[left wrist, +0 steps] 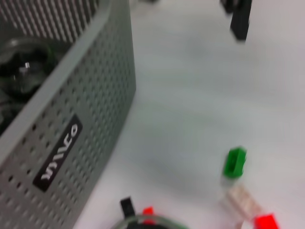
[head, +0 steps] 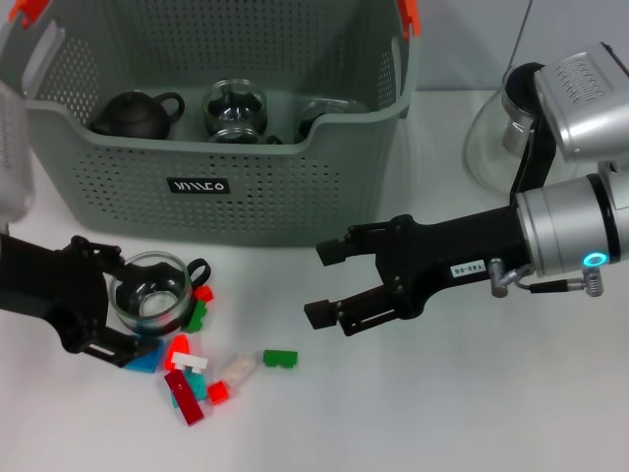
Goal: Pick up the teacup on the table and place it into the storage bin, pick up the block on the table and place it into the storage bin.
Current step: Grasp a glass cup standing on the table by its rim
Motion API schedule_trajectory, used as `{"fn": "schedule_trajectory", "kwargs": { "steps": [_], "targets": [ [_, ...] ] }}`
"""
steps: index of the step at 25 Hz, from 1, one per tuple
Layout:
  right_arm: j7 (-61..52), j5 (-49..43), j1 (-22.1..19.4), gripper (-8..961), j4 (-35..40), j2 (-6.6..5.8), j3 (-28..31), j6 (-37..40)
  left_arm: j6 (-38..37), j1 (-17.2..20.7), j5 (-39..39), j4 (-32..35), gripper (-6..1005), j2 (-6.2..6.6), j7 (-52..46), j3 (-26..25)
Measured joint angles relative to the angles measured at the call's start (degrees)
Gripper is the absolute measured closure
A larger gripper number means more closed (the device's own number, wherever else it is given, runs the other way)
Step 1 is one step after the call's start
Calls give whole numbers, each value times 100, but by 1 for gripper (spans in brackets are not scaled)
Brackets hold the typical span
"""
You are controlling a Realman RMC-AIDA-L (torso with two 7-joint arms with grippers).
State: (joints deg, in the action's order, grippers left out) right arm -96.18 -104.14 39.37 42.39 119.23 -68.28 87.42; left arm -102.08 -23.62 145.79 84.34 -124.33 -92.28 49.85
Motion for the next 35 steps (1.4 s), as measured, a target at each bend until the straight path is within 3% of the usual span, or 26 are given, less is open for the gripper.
{"fn": "schedule_trajectory", "kwargs": {
  "steps": [11,35],
  "targets": [
    [-33,46,45,13,-260,80,9,-224,929,-128,949,-256,127,-16,490,599],
    [-39,63,281,13,-623,109,18,-451,1157,-345,1429,-505,127,-14,1254,1446]
  ]
}}
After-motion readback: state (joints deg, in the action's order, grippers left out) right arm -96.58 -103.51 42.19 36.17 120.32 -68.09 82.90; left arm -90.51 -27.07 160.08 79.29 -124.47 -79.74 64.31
